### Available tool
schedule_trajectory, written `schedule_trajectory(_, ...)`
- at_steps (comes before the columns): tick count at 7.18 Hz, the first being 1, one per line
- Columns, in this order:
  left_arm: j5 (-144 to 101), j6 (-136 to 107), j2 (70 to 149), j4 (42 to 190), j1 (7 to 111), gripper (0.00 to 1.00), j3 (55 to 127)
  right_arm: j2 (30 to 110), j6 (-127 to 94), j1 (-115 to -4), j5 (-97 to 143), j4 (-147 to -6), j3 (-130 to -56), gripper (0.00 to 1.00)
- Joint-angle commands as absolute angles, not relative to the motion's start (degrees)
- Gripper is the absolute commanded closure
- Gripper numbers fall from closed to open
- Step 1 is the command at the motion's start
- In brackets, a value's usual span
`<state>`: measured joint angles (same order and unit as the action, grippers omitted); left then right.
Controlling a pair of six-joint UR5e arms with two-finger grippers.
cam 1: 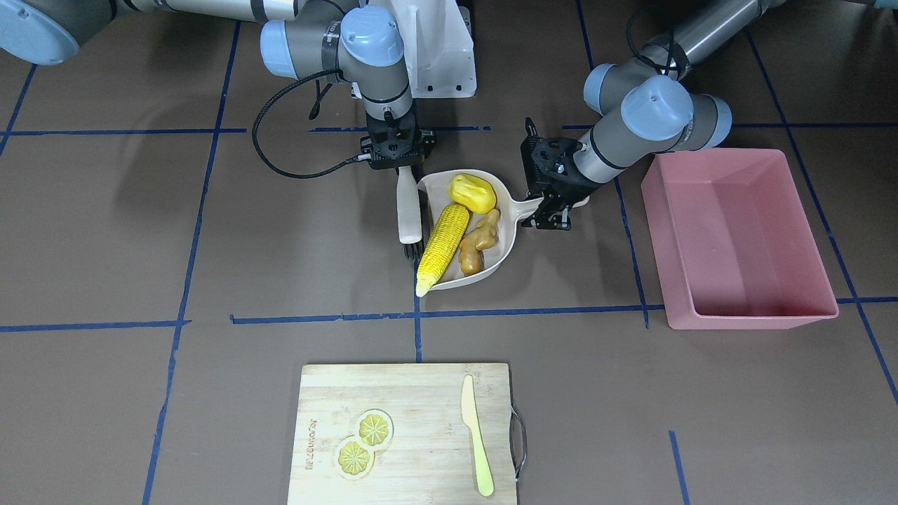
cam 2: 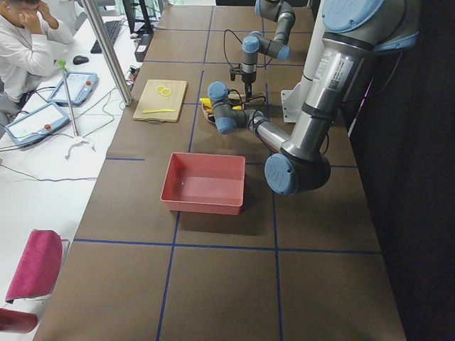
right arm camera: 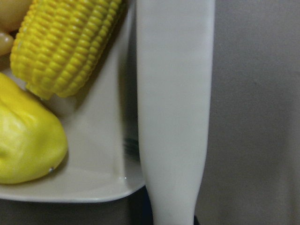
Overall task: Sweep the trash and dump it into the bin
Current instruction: 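Push the produce deeper into the dustpan with the brush in the right gripper, then lift the dustpan over the pink bin with left gripper while right draws back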
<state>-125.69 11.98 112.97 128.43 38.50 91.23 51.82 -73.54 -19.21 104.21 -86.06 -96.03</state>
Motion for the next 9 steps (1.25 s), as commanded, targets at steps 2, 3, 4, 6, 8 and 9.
schedule_trajectory(2,-125.68,12.04,112.24,128.67,38.5,1.0,91.49,52.64,-71.81,-19.42,104.24,-94.92,-101.34,1.0)
schedule_trajectory(3,-125.77,12.04,112.24,128.93,38.5,1.0,91.58,53.26,-71.11,-19.68,104.67,-94.92,-101.42,1.0)
schedule_trajectory(4,-125.77,11.87,111.71,131.81,38.58,1.0,91.58,53.35,-71.1,-19.77,104.94,-94.92,-101.43,1.0)
schedule_trajectory(6,-127.51,9.17,109.43,138.05,39.45,1.0,91.84,53.35,-71.1,-22.05,106.77,-94.83,-101.78,1.0)
schedule_trajectory(8,-128.23,7.82,107.68,143.32,41.56,1.0,91.85,53.7,-71.02,-22.76,106.96,-94.83,-101.78,1.0)
schedule_trajectory(9,-130.41,7.56,107.49,144.65,43.49,1.0,91.85,53.96,-71.02,-22.85,106.79,-94.75,-101.78,1.0)
